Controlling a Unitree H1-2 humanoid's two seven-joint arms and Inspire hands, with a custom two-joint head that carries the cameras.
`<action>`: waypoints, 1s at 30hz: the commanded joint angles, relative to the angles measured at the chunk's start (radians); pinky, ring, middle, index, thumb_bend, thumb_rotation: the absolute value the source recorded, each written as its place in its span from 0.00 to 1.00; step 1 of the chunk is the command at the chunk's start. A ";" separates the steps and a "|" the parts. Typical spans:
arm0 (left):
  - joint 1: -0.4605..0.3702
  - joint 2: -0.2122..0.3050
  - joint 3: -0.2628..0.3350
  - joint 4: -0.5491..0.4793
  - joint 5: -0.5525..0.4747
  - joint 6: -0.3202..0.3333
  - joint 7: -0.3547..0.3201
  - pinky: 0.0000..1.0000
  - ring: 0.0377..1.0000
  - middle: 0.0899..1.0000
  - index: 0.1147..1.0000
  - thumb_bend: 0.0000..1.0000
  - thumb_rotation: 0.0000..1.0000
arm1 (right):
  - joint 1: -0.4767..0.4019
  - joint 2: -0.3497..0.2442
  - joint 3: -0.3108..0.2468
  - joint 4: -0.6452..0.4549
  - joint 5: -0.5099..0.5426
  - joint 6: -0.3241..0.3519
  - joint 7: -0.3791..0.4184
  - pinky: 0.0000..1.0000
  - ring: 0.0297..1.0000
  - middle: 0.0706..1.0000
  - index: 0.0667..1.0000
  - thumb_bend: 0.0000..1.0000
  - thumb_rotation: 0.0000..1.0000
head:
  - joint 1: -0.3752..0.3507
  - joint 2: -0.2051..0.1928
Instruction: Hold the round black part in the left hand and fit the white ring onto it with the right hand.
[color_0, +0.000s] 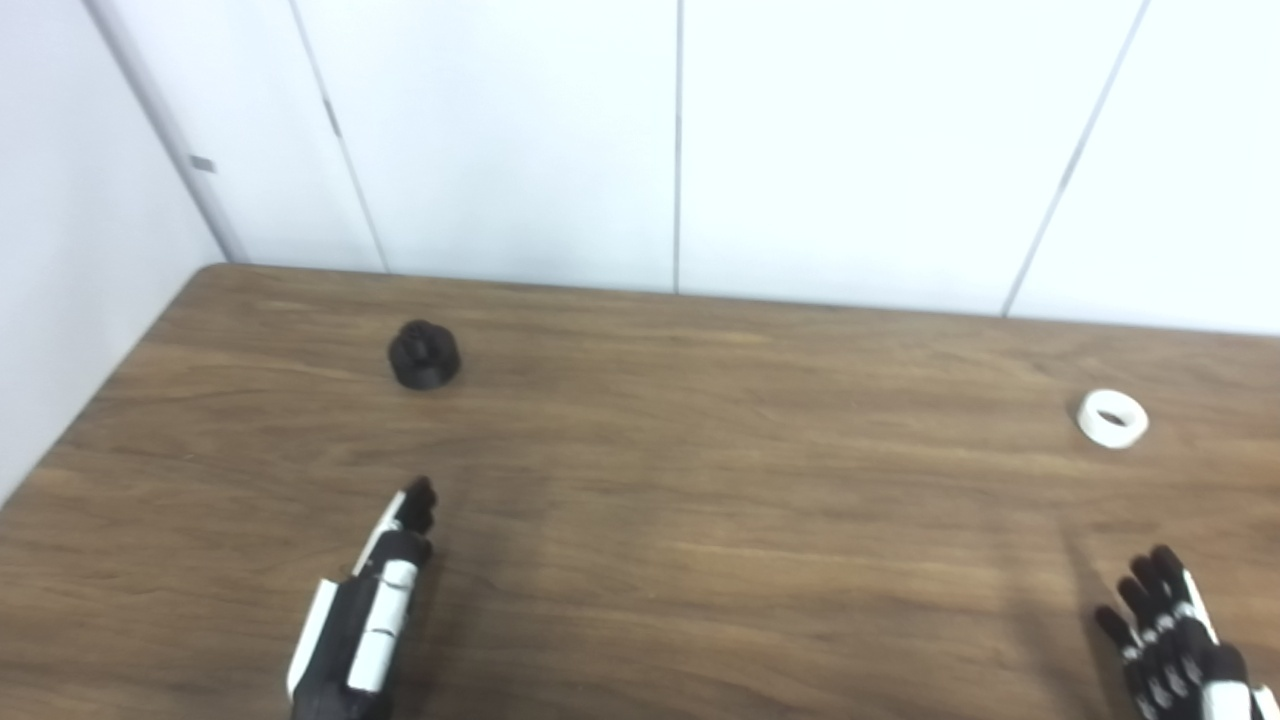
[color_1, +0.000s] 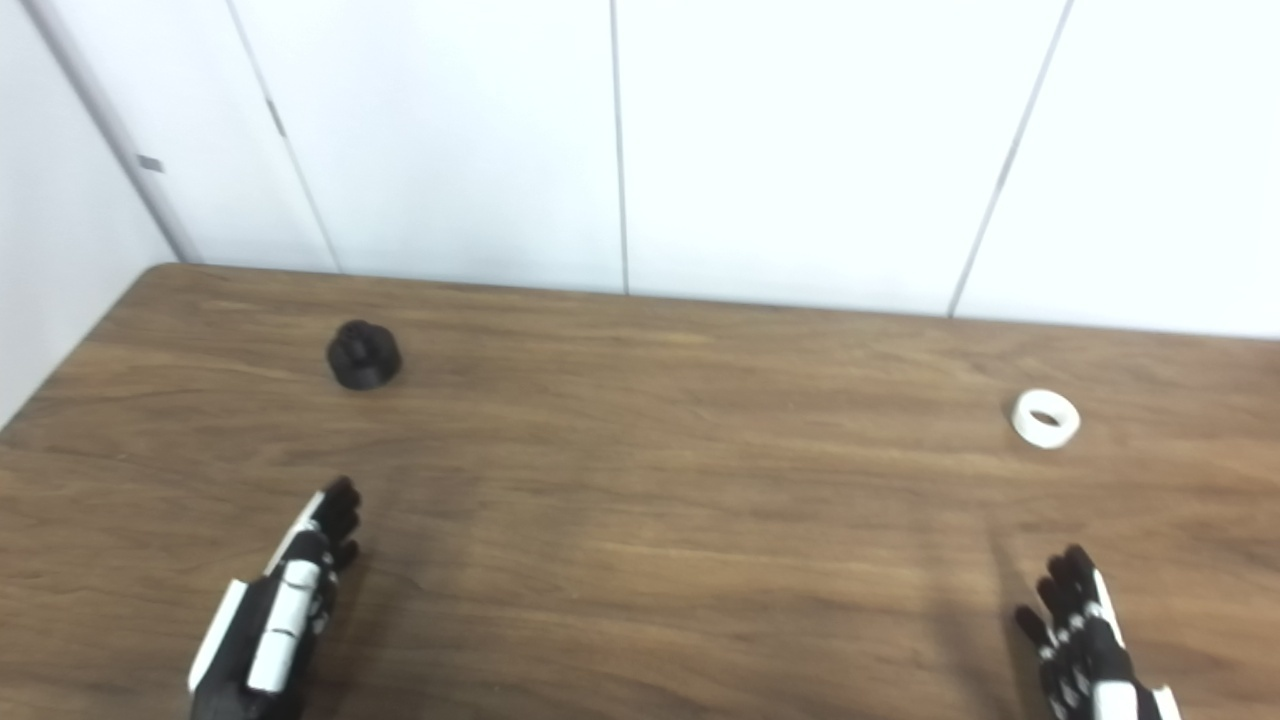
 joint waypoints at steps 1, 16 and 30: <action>0.014 -0.036 -0.008 -0.004 0.010 -0.051 -0.001 0.99 0.99 0.97 0.96 0.58 0.85 | -0.010 -0.013 -0.010 0.012 0.000 -0.036 0.003 0.93 0.96 0.98 1.00 0.57 1.00 | 0.000 0.001; 0.002 -0.046 -0.037 0.038 0.060 -0.079 0.025 0.96 0.96 0.95 0.96 0.60 0.81 | -0.030 -0.033 -0.019 0.080 0.021 -0.075 0.017 0.96 0.97 0.97 1.00 0.55 1.00 | 0.043 -0.055; 0.004 -0.037 -0.033 -0.035 0.143 -0.005 0.060 0.94 0.96 0.94 0.94 0.62 0.50 | -0.024 -0.033 -0.021 0.072 0.013 -0.073 0.015 0.95 0.98 0.98 1.00 0.53 1.00 | 0.007 -0.036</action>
